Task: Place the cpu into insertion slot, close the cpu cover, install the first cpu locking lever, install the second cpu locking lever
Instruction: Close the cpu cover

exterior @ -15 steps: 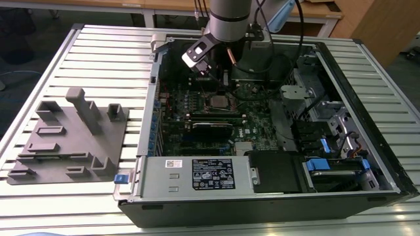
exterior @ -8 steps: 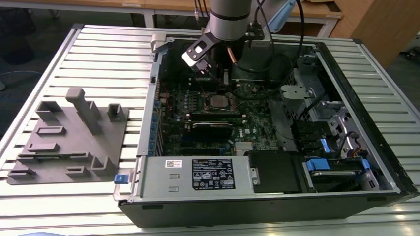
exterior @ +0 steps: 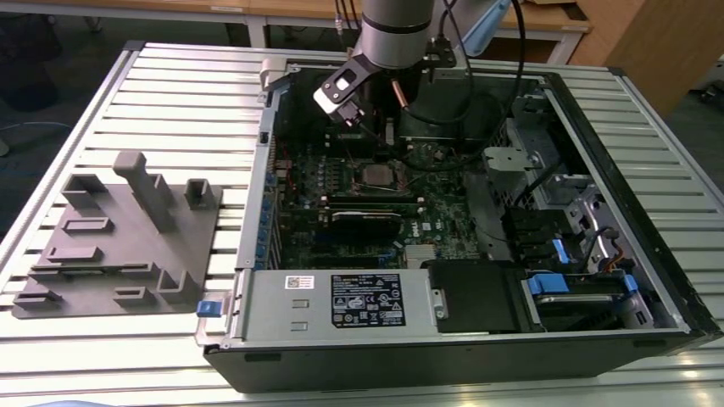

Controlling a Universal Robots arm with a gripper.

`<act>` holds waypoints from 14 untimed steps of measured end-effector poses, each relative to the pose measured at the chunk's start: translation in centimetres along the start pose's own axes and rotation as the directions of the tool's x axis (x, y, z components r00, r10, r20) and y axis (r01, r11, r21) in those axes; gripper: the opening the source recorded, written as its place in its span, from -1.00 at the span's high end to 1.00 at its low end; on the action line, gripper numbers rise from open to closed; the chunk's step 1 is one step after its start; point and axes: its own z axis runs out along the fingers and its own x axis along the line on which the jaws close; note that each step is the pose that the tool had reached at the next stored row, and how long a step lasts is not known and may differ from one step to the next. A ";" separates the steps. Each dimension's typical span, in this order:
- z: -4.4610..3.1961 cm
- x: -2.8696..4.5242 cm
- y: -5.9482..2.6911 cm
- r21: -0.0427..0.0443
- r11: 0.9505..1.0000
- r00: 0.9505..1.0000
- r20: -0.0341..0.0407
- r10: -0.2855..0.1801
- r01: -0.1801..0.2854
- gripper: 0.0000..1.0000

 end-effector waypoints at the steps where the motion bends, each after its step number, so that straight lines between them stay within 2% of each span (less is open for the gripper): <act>1: -0.02 0.00 0.00 0.000 1.000 1.000 0.000 0.000 0.000 0.79; 14: -0.30 0.00 0.02 0.000 1.000 1.000 0.000 0.000 0.000 0.79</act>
